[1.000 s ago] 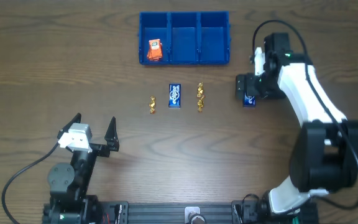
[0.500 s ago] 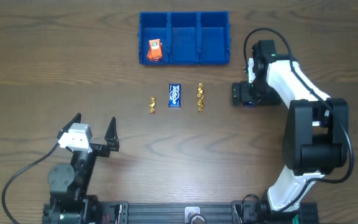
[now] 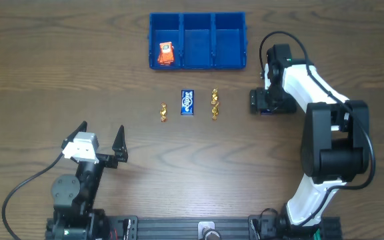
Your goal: Sort Candies Into Trays
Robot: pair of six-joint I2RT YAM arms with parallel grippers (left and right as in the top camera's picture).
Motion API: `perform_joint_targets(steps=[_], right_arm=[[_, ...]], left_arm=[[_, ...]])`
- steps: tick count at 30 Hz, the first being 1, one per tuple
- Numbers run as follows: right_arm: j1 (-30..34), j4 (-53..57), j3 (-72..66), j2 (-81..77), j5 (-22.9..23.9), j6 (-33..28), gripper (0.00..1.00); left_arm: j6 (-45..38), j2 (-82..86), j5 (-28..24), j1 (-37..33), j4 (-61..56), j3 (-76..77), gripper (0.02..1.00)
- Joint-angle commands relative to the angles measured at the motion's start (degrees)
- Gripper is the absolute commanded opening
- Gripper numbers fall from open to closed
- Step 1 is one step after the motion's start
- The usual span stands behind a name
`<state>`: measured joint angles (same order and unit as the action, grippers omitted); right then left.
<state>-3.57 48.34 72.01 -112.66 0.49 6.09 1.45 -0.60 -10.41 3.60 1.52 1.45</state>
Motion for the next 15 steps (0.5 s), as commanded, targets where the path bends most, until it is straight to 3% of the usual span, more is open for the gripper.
perform_joint_targets(steps=[1, 4, 6, 15], right_arm=[[-0.11, -0.72, 0.39, -0.90, 0.94, 1.20, 0.711], [-0.11, -0.68, 0.39, -0.90, 0.94, 1.20, 0.531], [-0.11, -0.70, 0.39, -0.90, 0.94, 1.20, 0.338], [-0.20, -1.79, 1.53, -0.70, -1.68, 1.62, 0.253]], left_arm=[[-0.20, 0.35, -1.11, 0.20, 1.81, -1.18, 0.998], [-0.20, 0.35, -1.09, 0.20, 1.81, -1.18, 0.998], [-0.20, 0.35, -1.09, 0.20, 1.81, -1.18, 0.998], [-0.20, 0.35, -1.09, 0.20, 1.81, -1.18, 0.998]])
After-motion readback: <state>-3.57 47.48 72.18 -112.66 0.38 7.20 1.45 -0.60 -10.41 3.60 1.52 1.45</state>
